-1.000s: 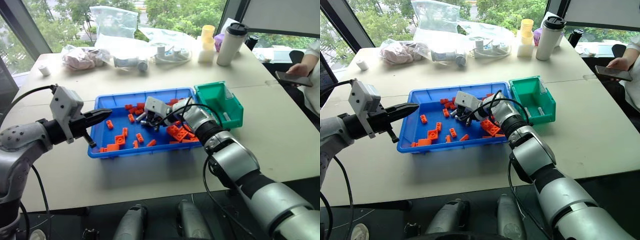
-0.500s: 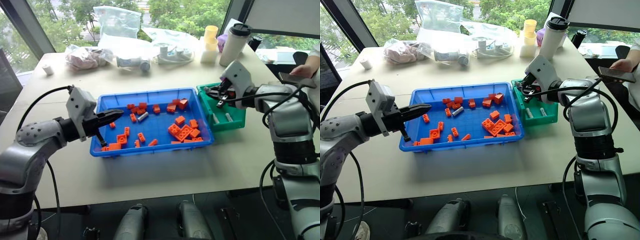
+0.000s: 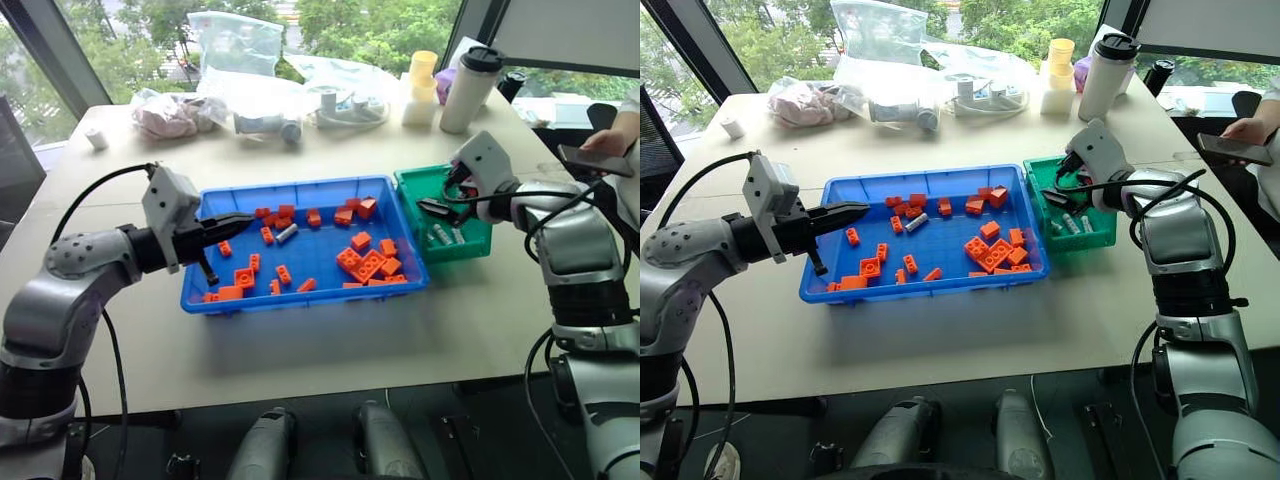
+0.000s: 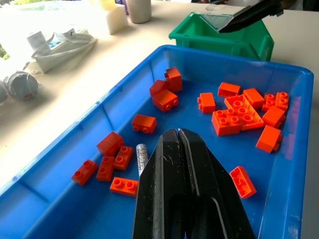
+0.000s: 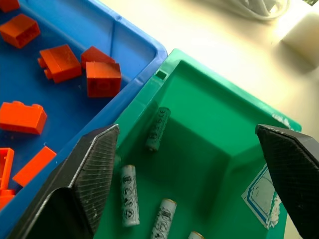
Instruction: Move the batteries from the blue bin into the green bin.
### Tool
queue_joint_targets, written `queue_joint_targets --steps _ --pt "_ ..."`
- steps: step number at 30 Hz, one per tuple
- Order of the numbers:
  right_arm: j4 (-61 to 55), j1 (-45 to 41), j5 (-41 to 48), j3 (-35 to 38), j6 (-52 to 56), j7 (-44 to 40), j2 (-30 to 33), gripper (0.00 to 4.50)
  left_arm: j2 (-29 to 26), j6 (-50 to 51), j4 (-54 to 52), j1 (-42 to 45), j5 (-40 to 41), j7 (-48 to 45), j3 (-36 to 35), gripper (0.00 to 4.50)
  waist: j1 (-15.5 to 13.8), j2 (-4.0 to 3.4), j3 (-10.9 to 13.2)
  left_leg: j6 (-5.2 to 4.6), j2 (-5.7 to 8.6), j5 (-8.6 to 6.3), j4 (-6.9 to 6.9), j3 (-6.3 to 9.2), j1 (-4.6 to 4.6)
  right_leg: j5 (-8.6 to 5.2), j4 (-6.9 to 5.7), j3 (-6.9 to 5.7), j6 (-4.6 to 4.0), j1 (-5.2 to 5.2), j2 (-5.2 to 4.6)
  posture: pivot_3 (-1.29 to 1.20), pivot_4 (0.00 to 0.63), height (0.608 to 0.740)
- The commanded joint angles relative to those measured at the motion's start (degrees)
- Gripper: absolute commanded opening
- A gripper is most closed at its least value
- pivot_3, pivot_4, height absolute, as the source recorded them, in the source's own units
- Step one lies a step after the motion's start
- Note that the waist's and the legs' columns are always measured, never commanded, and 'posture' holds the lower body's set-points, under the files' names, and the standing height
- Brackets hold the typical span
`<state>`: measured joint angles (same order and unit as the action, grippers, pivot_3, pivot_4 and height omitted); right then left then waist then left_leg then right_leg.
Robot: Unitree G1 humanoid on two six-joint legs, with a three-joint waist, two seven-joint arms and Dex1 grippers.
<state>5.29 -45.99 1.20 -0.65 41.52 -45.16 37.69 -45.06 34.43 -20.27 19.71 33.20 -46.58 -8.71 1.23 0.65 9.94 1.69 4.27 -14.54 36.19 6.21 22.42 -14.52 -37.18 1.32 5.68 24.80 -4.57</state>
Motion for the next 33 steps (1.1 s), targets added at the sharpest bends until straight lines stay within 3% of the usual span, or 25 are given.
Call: queue_joint_targets --steps 1,6,12,21,33 --pt "-5.56 -3.69 5.14 -0.41 1.59 -1.3 -3.97 4.46 -1.02 -0.29 -1.79 -0.42 0.41 0.21 -2.81 0.0 -0.03 0.0 0.0 0.0 0.0 0.0 -0.01 0.01 0.0 0.0 0.0 -0.01 0.0 0.0 0.0 0.0 0.15 0.74" --pt "-5.87 -3.65 8.62 -8.65 1.25 -3.4 -14.79 4.46 -1.35 -0.05 -2.35 -0.85 0.61 0.39 -3.38 0.0 0.18 0.01 -0.01 0.0 -0.04 0.0 -0.01 0.06 -0.01 0.0 -0.01 -0.03 0.0 0.0 0.02 0.0 0.15 0.74" --pt "15.82 -8.14 4.74 -15.57 -9.98 -2.21 -25.31 4.46 -3.04 1.74 -4.14 -2.44 1.53 0.78 -6.4 0.0 -0.31 0.09 -0.04 0.01 0.08 0.0 0.06 0.08 0.01 0.01 -0.01 -0.05 0.0 -0.04 0.01 0.0 0.15 0.74" --pt "43.59 -16.33 -1.24 -17.66 -25.92 -2.88 -31.63 4.46 -6.19 2.42 -4.32 -5.64 1.63 0.76 -10.99 0.0 0.78 0.08 -0.03 0.11 0.05 0.06 -0.03 0.09 0.01 0.0 -0.02 -0.04 0.0 0.06 0.04 0.0 0.15 0.74" --pt "58.49 -21.33 -4.56 -14.77 -34.03 0.43 -36.95 4.46 -5.96 3.13 -6.13 -6.44 2.3 1.63 -11.1 0.0 1.54 0.07 -0.03 0.17 0.01 0.09 -0.09 0.1 0.01 0.0 -0.03 -0.02 0.0 0.1 0.05 0.0 0.15 0.74"
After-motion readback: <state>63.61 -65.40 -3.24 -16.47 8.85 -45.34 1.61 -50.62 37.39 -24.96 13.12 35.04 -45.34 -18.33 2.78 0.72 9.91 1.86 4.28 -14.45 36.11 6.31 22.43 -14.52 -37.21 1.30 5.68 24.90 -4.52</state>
